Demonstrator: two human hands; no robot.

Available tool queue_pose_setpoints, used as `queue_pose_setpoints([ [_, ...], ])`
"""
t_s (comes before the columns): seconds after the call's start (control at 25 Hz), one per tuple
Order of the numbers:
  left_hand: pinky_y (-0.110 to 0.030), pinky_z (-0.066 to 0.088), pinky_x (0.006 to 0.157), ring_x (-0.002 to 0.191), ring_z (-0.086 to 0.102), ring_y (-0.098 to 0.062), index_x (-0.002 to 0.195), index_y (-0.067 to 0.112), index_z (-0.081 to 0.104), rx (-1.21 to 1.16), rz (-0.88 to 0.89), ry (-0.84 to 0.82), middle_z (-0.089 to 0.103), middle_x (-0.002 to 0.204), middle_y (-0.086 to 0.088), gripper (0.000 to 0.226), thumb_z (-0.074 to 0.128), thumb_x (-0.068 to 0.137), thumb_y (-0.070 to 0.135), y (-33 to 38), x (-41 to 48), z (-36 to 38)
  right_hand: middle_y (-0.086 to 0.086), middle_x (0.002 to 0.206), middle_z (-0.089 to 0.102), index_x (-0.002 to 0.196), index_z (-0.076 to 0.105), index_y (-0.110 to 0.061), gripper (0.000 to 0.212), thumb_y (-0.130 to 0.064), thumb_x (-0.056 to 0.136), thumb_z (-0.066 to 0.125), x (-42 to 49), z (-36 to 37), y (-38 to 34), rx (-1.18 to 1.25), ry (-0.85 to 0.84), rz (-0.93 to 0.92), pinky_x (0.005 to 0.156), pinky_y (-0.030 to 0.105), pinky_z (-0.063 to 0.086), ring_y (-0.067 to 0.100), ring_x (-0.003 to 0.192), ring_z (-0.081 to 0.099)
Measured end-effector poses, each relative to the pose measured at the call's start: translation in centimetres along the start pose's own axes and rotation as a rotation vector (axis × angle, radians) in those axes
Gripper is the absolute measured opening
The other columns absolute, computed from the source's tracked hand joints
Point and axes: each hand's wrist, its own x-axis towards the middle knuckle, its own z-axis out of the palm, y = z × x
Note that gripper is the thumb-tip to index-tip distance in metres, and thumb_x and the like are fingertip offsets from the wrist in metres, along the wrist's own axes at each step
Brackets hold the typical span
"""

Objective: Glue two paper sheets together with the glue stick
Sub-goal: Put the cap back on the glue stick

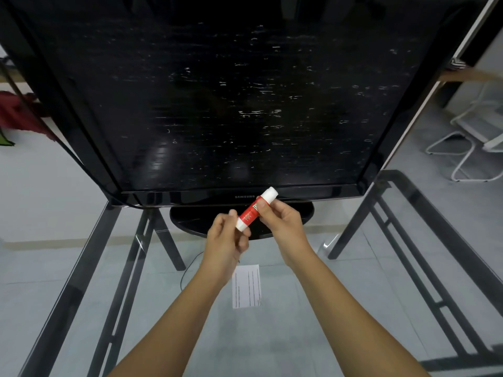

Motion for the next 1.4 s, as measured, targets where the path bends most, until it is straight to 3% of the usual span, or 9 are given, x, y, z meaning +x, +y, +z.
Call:
queue_pose_setpoints([
  [0.12, -0.014, 0.039, 0.034, 0.035, 0.042, -0.003, 0.100, 0.010, 0.053, -0.480, -0.452, -0.031, 0.051, 0.050, 0.000, 0.031, 0.046, 0.093, 0.039, 1.1, -0.1, 0.4, 0.001, 0.099, 0.070, 0.096, 0.070, -0.027, 0.016, -0.034, 0.083, 0.065, -0.1, 0.2, -0.2, -0.011, -0.005, -0.033, 0.090, 0.026, 0.048, 0.011, 0.100, 0.064],
  [0.28, -0.019, 0.052, 0.062, 0.064, 0.061, -0.010, 0.107, 0.019, 0.054, 0.113, 0.143, -0.055, 0.065, 0.073, -0.001, 0.026, 0.051, 0.090, 0.039, 0.6, -0.9, 0.4, 0.000, 0.098, 0.071, 0.093, 0.069, -0.029, 0.012, -0.035, 0.084, 0.063, 0.0, 0.1, -0.6, 0.033, 0.042, -0.046, 0.084, 0.022, 0.051, 0.009, 0.099, 0.064],
  [0.4, -0.018, 0.049, 0.056, 0.056, 0.058, -0.007, 0.091, 0.020, 0.056, 0.618, 0.410, 0.095, 0.062, 0.063, 0.002, 0.030, 0.044, 0.088, 0.048, 0.1, -1.1, 0.1, -0.003, 0.094, 0.072, 0.096, 0.068, -0.028, 0.015, -0.035, 0.085, 0.061, 0.1, 0.4, -0.8, 0.047, -0.007, -0.040, 0.076, 0.014, 0.050, 0.005, 0.098, 0.065],
  [0.6, -0.018, 0.025, 0.031, 0.029, 0.029, -0.007, 0.052, 0.017, 0.045, -0.166, -0.518, -0.082, 0.033, 0.034, 0.006, 0.052, 0.041, 0.090, 0.053, 2.7, -0.8, 0.6, -0.001, 0.096, 0.071, 0.097, 0.068, -0.027, 0.015, -0.034, 0.086, 0.061, 0.1, 0.3, -1.0, 0.023, -0.051, -0.056, 0.084, 0.018, 0.051, 0.008, 0.099, 0.064],
  [0.8, -0.020, 0.052, 0.066, 0.072, 0.064, -0.011, 0.100, 0.024, 0.053, 0.434, 0.264, 0.023, 0.065, 0.087, -0.001, 0.028, 0.052, 0.085, 0.048, 0.9, -1.5, 0.3, -0.004, 0.094, 0.071, 0.097, 0.068, -0.027, 0.015, -0.034, 0.087, 0.060, 0.1, -0.1, -1.0, 0.034, 0.016, -0.054, 0.078, 0.014, 0.050, 0.003, 0.097, 0.064],
  [0.92, -0.014, 0.050, 0.060, 0.064, 0.060, -0.003, 0.087, 0.028, 0.055, 0.692, 0.452, 0.065, 0.062, 0.072, 0.007, 0.028, 0.043, 0.085, 0.054, 0.4, -1.5, 0.0, -0.009, 0.090, 0.072, 0.096, 0.067, -0.027, 0.015, -0.034, 0.087, 0.059, 0.0, 0.0, -0.9, 0.055, 0.001, -0.039, 0.074, 0.012, 0.050, 0.001, 0.096, 0.064],
  [1.08, -0.019, 0.028, 0.034, 0.033, 0.031, -0.008, 0.056, 0.017, 0.049, -0.017, -0.370, -0.026, 0.036, 0.040, 0.006, 0.047, 0.042, 0.091, 0.049, 2.3, -1.0, 0.5, -0.005, 0.095, 0.072, 0.100, 0.068, -0.025, 0.020, -0.036, 0.085, 0.061, 0.1, 0.3, -0.9, 0.015, -0.035, -0.054, 0.085, 0.020, 0.051, 0.006, 0.099, 0.064],
  [1.16, -0.018, 0.029, 0.032, 0.031, 0.033, -0.007, 0.057, 0.016, 0.051, -0.135, -0.518, -0.056, 0.038, 0.039, 0.005, 0.050, 0.044, 0.090, 0.052, 2.5, -0.9, 0.5, -0.003, 0.096, 0.072, 0.098, 0.068, -0.028, 0.017, -0.036, 0.085, 0.061, 0.1, 0.2, -0.7, -0.006, -0.028, -0.058, 0.090, 0.024, 0.050, 0.007, 0.099, 0.064],
  [1.4, -0.018, 0.052, 0.065, 0.073, 0.065, -0.006, 0.098, 0.026, 0.055, 0.519, 0.364, -0.009, 0.068, 0.081, 0.003, 0.032, 0.055, 0.079, 0.052, 0.5, -1.7, 0.3, -0.005, 0.094, 0.071, 0.102, 0.067, -0.022, 0.021, -0.035, 0.087, 0.058, 0.1, 0.0, -0.5, 0.061, 0.004, -0.059, 0.081, 0.017, 0.051, 0.006, 0.100, 0.064],
])
